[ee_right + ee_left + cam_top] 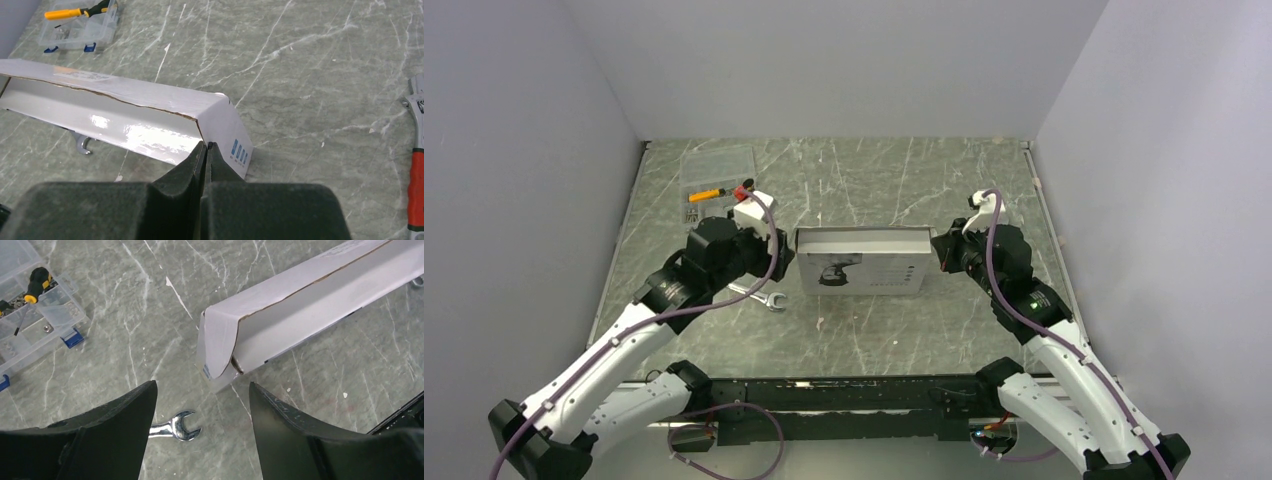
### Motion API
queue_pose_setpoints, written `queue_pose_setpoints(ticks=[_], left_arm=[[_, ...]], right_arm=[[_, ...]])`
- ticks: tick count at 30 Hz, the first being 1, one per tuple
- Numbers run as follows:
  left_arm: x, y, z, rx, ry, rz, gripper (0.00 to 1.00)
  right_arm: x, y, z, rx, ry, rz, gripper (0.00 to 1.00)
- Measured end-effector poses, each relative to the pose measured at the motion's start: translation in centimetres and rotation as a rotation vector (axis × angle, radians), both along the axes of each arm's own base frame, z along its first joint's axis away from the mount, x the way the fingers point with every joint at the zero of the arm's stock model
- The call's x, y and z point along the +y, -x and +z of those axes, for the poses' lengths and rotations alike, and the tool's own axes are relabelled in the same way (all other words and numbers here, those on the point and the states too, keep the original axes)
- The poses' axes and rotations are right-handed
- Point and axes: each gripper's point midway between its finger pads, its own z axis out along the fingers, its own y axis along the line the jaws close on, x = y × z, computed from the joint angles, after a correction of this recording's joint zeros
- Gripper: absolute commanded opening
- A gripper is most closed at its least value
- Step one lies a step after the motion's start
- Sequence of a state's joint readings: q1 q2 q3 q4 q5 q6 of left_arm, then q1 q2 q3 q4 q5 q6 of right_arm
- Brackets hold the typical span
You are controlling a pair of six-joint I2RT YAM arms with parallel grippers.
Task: Sort the hair-cutting tools
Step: Close the storage box at the center of the board.
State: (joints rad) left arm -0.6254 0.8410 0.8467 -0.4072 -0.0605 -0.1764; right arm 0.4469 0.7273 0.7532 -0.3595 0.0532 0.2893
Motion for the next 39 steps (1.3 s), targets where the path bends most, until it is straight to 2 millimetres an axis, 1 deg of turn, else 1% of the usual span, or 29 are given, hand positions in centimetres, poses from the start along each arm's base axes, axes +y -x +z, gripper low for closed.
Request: queue_pose_setpoints(ticks=[2, 5, 9, 10, 13, 14, 18, 24, 27, 33, 39], left_arm=[[-0.4, -0.4, -0.1, 0.007, -0.018, -0.017, 0.65], [-1.0, -1.1, 0.6, 0.002, -0.03, -0.032, 0.56], [-1.6, -1.9, 1.7, -0.014, -0.03, -0.049, 0.4], [-1.8, -2.0, 1.7, -0.014, -0.029, -0.055, 0.37], [-2.2, -2.1, 1.5, -0.005, -0.025, -0.071, 0.22], [-2.3, -2.1, 1.5, -0.001, -0.023, -0.076, 0.19], [-2.5, -2.1, 1.5, 0.0, -0.014, -0.082, 0.14], [-2.5, -2.3, 1.5, -0.001, -0.014, -0.078, 0.08], [-2.4, -2.4, 1.5, -0.002, -0.014, -0.075, 0.0], [-2.4, -2.5, 1.5, -0.003, -0.013, -0.072, 0.0], [-2.5, -2.8, 1.4, -0.006, -0.013, -0.069, 0.0]], right_arm=[[0.1, 0.1, 0.1, 0.006, 0.0, 0.005, 0.0], [0.1, 0.2, 0.1, 0.015, 0.001, 0.01, 0.0], [0.2, 0.2, 0.2, 0.024, 0.0, 0.01, 0.0], [0.2, 0.3, 0.2, 0.027, -0.001, 0.01, 0.0], [0.3, 0.3, 0.2, 0.033, -0.008, 0.01, 0.0], [0.3, 0.3, 0.3, 0.037, -0.013, 0.012, 0.0], [0.7, 0.5, 0.5, 0.058, -0.036, 0.021, 0.0], [1.2, 0.5, 0.9, 0.102, -0.068, 0.017, 0.0], [1.3, 0.4, 0.9, 0.119, -0.08, 0.008, 0.0], [1.3, 0.4, 1.2, 0.16, -0.092, -0.013, 0.0], [1.2, 0.3, 1.9, 0.197, -0.105, -0.041, 0.0]])
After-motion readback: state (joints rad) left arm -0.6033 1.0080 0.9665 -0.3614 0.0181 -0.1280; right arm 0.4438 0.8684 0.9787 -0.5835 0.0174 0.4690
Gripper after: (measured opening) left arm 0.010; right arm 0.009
